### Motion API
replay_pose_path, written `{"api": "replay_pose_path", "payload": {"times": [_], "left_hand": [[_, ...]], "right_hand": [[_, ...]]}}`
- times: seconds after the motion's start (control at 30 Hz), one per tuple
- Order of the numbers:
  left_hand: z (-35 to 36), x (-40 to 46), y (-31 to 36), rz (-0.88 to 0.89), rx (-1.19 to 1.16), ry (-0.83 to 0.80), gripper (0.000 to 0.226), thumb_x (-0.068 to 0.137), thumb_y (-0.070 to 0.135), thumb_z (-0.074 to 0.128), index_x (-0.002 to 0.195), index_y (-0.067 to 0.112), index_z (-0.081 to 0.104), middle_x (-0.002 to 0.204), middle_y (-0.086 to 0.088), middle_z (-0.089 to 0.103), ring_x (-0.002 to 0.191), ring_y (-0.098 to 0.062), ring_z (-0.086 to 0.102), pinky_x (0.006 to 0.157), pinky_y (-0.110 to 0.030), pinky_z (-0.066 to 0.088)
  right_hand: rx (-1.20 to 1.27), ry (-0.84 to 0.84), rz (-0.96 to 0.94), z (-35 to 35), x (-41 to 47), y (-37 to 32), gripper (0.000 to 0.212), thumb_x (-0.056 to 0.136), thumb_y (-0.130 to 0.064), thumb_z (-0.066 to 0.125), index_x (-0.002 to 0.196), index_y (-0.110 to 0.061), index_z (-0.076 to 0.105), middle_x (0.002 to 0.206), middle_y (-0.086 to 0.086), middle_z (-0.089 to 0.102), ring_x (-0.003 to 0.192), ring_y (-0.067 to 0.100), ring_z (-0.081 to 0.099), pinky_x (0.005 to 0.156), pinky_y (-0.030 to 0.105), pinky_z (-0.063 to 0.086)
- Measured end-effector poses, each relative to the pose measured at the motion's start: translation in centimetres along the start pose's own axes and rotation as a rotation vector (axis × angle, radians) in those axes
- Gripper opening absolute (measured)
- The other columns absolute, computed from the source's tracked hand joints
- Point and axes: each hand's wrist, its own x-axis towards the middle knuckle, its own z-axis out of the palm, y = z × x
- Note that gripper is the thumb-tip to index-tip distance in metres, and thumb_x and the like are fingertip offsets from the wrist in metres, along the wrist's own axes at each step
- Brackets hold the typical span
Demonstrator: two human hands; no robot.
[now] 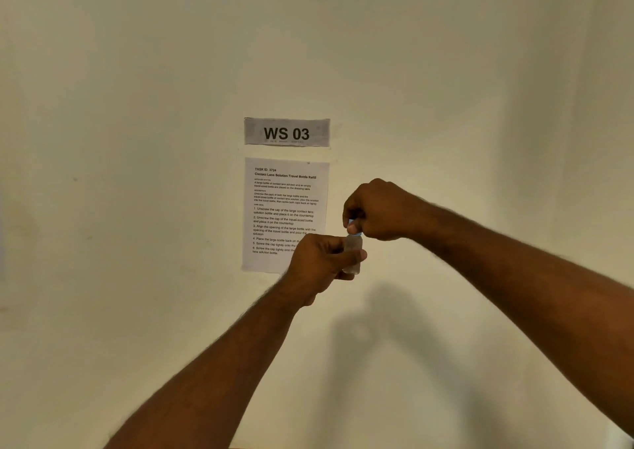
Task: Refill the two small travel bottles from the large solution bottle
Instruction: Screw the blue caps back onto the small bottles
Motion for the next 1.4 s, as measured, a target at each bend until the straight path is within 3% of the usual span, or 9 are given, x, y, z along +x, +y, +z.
{"api": "replay_pose_path", "payload": {"times": [0.17, 0.33, 0.57, 0.67, 0.73, 0.9, 1.1, 1.27, 1.4], "left_hand": [[0.8, -0.6, -2.0, 0.054, -0.001, 0.046, 0.024, 0.09, 0.015, 0.074, 0.083, -0.007, 0.074, 0.069, -0.019, 0.064, 0.061, -0.016, 0.06, 0.062, -0.027, 0.058], [0.8, -1.7, -5.0, 0.026, -0.09, -0.002, 0.004, 0.088, 0.009, 0.075, 0.087, 0.005, 0.076, 0.071, -0.013, 0.066, 0.063, -0.015, 0.063, 0.066, -0.026, 0.06], [1.9, -4.1, -13.2, -0.075, -0.078, -0.164, 0.017, 0.092, 0.002, 0.063, 0.098, 0.005, 0.079, 0.08, -0.015, 0.074, 0.073, -0.018, 0.069, 0.079, -0.039, 0.062], [3.3, -5.6, -17.8, -0.118, 0.088, -0.193, 0.021, 0.089, 0.023, 0.074, 0.11, 0.021, 0.077, 0.096, 0.006, 0.077, 0.092, -0.012, 0.071, 0.087, -0.027, 0.058], [4.5, -6.7, -21.6, -0.188, 0.261, -0.204, 0.043, 0.084, 0.045, 0.076, 0.123, 0.027, 0.069, 0.114, 0.01, 0.072, 0.108, -0.01, 0.066, 0.091, -0.019, 0.052], [6.9, -9.7, -31.4, -0.244, 0.722, -0.346, 0.083, 0.085, 0.07, 0.057, 0.152, 0.025, 0.038, 0.156, 0.003, 0.043, 0.143, -0.017, 0.038, 0.114, -0.036, 0.037], [10.3, -11.9, -40.2, -0.289, 0.953, -0.39, 0.093, 0.082, 0.079, 0.049, 0.155, 0.026, 0.026, 0.162, 0.001, 0.03, 0.149, -0.019, 0.027, 0.116, -0.038, 0.036], [12.1, -12.2, -45.9, -0.341, 1.032, -0.429, 0.096, 0.08, 0.082, 0.043, 0.156, 0.028, 0.022, 0.164, 0.001, 0.024, 0.151, -0.022, 0.021, 0.119, -0.043, 0.028], [12.2, -12.4, -49.5, -0.378, 1.066, -0.5, 0.096, 0.08, 0.082, 0.043, 0.156, 0.028, 0.023, 0.164, 0.001, 0.024, 0.151, -0.023, 0.022, 0.12, -0.044, 0.027]], "right_hand": [[0.036, 0.067, 0.11, 2.7, -0.3, -0.1, 0.007, 0.085, -0.021, 0.073, 0.091, -0.021, 0.075, 0.092, -0.003, 0.073, 0.087, 0.016, 0.067, 0.077, 0.03, 0.054], [0.413, 0.118, 0.241, 7.3, -2.6, 1.3, 0.026, 0.083, -0.035, 0.078, 0.105, -0.021, 0.073, 0.101, -0.006, 0.072, 0.091, 0.01, 0.064, 0.078, 0.024, 0.047], [0.776, 0.125, 0.542, 18.5, -8.0, 2.2, 0.033, 0.073, -0.04, 0.086, 0.097, -0.019, 0.077, 0.092, -0.007, 0.076, 0.075, 0.016, 0.074, 0.083, 0.042, 0.06], [0.764, 0.157, 0.628, 23.0, -10.3, 2.6, 0.031, 0.074, -0.044, 0.084, 0.095, -0.022, 0.076, 0.089, -0.011, 0.074, 0.072, 0.013, 0.071, 0.078, 0.042, 0.06], [0.747, 0.147, 0.699, 26.1, -11.9, 3.6, 0.034, 0.075, -0.045, 0.083, 0.099, -0.024, 0.074, 0.091, -0.013, 0.071, 0.076, 0.012, 0.069, 0.078, 0.038, 0.058], [0.7, 0.08, 0.855, 34.0, -15.9, 7.8, 0.043, 0.08, -0.044, 0.079, 0.115, -0.02, 0.071, 0.096, -0.012, 0.066, 0.087, 0.012, 0.065, 0.078, 0.023, 0.045], [0.743, -0.022, 1.003, 44.4, -20.5, 14.2, 0.036, 0.087, -0.041, 0.074, 0.118, -0.025, 0.069, 0.101, -0.006, 0.073, 0.092, 0.013, 0.067, 0.083, 0.027, 0.048], [0.679, -0.068, 1.035, 52.3, -23.2, 18.4, 0.016, 0.088, -0.036, 0.072, 0.092, -0.02, 0.07, 0.066, -0.007, 0.061, 0.06, 0.008, 0.055, 0.055, 0.023, 0.042], [0.711, -0.117, 1.06, 57.6, -24.3, 20.7, 0.033, 0.09, -0.033, 0.072, 0.12, -0.019, 0.07, 0.1, 0.0, 0.073, 0.09, 0.014, 0.066, 0.07, 0.021, 0.046]]}}
